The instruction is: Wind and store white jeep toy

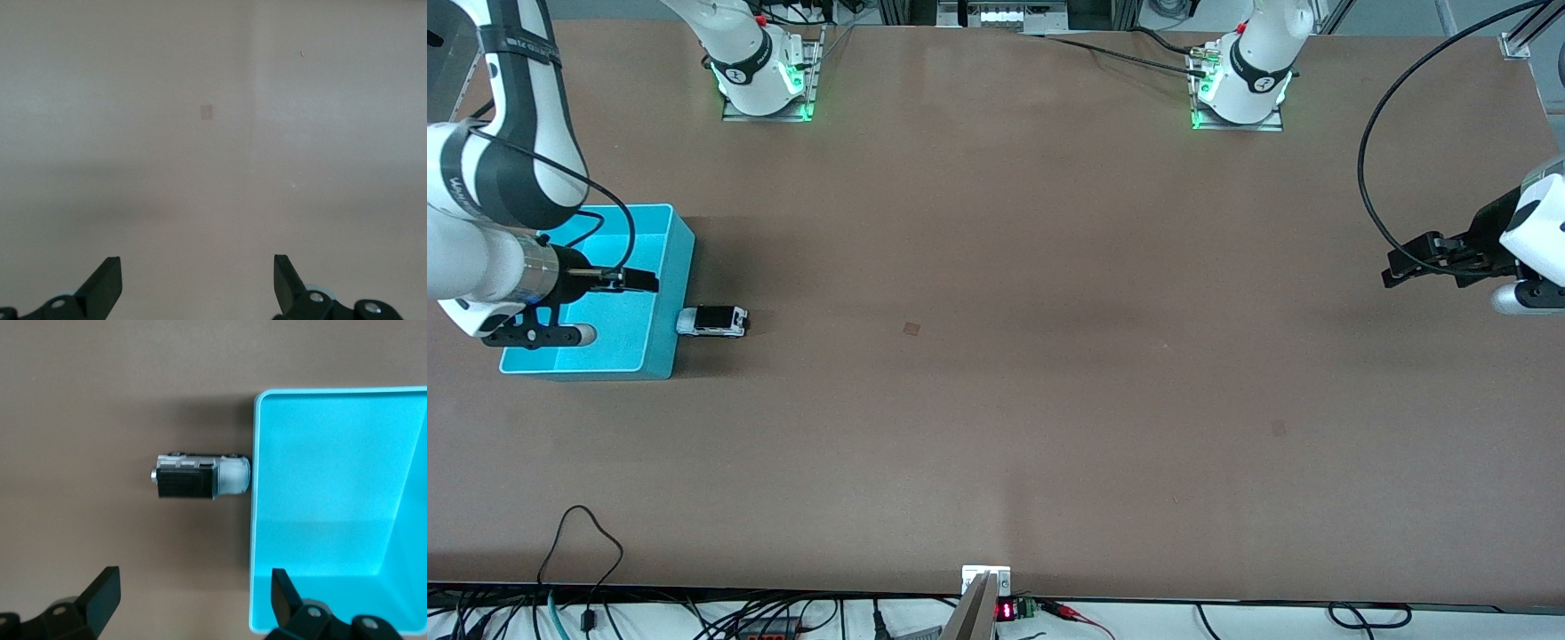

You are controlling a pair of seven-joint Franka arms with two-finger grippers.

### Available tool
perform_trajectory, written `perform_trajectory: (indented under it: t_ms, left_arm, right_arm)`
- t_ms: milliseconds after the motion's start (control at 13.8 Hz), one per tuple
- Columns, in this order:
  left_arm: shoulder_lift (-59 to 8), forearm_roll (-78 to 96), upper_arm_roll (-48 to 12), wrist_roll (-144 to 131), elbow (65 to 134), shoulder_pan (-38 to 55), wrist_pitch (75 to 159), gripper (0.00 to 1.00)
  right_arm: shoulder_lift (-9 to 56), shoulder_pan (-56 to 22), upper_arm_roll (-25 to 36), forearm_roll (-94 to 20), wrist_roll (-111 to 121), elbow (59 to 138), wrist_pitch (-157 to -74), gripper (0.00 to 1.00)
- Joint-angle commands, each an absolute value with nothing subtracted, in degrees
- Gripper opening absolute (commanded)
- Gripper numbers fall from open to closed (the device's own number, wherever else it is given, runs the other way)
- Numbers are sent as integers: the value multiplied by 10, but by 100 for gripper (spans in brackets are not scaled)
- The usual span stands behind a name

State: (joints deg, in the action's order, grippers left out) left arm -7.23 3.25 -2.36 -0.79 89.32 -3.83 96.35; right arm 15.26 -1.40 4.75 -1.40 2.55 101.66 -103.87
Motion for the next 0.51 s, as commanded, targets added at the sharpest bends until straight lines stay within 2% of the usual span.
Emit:
perform_trajectory:
  t_ms: [0, 144, 433]
  left_arm:
    - [-57, 19, -22, -12, 892, -36, 952, 100]
    - [-57, 20, -23, -11, 889, -36, 950, 100]
    - [-58, 22, -22, -14, 888, -34, 950, 100]
  right_arm:
    - [96, -16, 44, -24, -4, 1141, -1152, 100]
    - [90, -17, 43, -20, 3, 1183, -1199, 100]
    - [91, -5, 7, -18, 184, 1196, -1205, 100]
